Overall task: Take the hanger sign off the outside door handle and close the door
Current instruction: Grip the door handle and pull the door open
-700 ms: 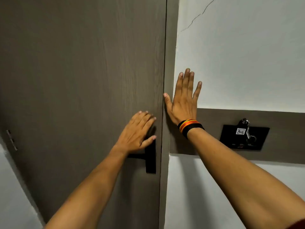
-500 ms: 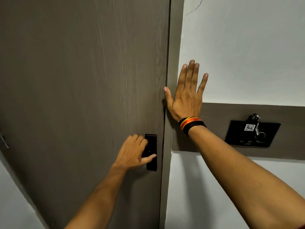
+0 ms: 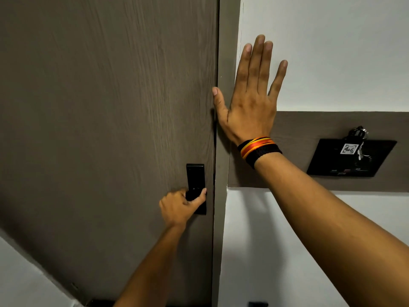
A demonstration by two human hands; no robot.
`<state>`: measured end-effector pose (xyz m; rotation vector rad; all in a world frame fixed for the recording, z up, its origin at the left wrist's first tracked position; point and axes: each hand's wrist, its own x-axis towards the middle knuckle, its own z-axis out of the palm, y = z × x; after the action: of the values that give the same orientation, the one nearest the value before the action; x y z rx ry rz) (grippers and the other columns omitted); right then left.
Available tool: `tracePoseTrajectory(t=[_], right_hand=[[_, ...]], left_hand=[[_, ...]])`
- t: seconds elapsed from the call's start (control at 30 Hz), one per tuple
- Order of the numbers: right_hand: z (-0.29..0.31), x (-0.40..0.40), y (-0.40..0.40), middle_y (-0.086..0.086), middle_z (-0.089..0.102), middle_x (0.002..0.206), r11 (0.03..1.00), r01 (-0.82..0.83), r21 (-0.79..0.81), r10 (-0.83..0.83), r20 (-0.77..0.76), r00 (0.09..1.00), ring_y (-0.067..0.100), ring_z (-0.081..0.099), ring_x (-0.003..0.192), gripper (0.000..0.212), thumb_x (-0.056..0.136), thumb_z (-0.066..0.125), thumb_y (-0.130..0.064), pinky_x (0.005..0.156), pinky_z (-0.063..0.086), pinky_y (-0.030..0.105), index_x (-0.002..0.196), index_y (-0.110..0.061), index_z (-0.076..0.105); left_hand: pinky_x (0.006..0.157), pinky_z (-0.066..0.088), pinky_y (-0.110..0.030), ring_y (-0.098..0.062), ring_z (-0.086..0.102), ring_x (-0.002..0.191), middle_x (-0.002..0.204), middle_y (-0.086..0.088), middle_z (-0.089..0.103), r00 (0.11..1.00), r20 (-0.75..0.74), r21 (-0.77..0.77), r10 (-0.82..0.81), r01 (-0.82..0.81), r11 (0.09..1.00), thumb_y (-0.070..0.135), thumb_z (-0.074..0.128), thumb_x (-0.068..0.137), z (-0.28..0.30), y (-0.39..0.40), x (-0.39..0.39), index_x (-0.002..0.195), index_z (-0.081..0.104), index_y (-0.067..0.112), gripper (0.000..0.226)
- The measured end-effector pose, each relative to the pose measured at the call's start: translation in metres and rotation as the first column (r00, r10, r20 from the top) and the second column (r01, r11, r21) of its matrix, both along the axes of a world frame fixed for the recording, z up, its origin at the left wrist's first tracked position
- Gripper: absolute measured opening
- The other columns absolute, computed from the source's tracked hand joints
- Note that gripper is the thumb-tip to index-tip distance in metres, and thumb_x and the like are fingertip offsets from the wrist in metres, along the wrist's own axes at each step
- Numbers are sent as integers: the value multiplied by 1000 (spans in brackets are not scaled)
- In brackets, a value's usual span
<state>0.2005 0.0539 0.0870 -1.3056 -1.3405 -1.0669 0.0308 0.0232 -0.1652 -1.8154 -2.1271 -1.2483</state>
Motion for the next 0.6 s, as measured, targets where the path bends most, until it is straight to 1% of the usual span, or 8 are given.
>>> tracePoseTrajectory(t=[0.07,0.1,0.17,0.23,0.33,0.47,0.53,0.6], right_hand=[[-1,0,1,24,33,163,1000,-3,7,3,3,1000,38,29,152,90,98,32,-68,122,17,64,156,0,34],[-1,0,2,24,33,163,1000,2,10,-2,1,1000,38,30,152,90,98,32,-68,122,18,64,156,0,34],[-2,1,2,23,34,163,1000,-4,14,4,0,1000,38,30,152,90,97,32,-69,122,18,64,156,-1,34],[-1,0,1,24,34,162,1000,-17,8,17,-1,1000,38,31,152,91,97,31,-71,122,18,65,155,-1,35],[0,1,-3,23,33,163,998,-47,-35,47,5,999,38,29,153,93,97,29,-72,122,16,64,156,-1,34],[5,5,-15,24,25,166,986,-101,-133,104,17,994,38,22,155,91,100,25,-70,123,12,64,159,-1,27],[6,9,-24,25,19,168,957,-229,-176,230,-18,973,39,16,156,85,103,25,-63,124,8,65,160,0,23],[-2,13,-36,24,14,169,862,-468,-194,452,-123,883,38,9,158,77,105,32,-52,125,3,62,161,-1,20]], left_hand=[[53,37,-25,-9,38,34,36,12,30,987,152,-22,43,-40,999,85,55,74,-9,2,10,51,64,16,73],[56,37,-26,-5,33,35,36,16,26,974,221,-26,55,-51,998,81,62,74,-11,2,16,46,57,18,69],[57,32,-21,3,21,37,38,20,16,944,327,-4,36,-36,999,69,73,73,-12,-1,25,42,27,31,68],[54,24,-15,4,17,37,40,20,14,931,366,1,-3,2,1000,62,80,73,-13,-2,28,46,17,33,75],[55,22,-15,3,16,38,40,20,14,923,384,18,-20,14,1000,59,84,73,-14,-5,27,47,17,33,77],[52,23,-18,0,21,38,40,19,21,906,422,-2,-43,48,999,70,72,74,-12,-22,24,46,22,30,70],[50,24,-19,-2,25,38,40,17,27,902,428,17,-53,50,999,78,65,74,-12,-34,21,45,27,29,68],[47,22,-20,-1,23,37,39,15,26,920,385,45,-76,64,997,83,62,74,-9,-47,13,45,27,30,70]])
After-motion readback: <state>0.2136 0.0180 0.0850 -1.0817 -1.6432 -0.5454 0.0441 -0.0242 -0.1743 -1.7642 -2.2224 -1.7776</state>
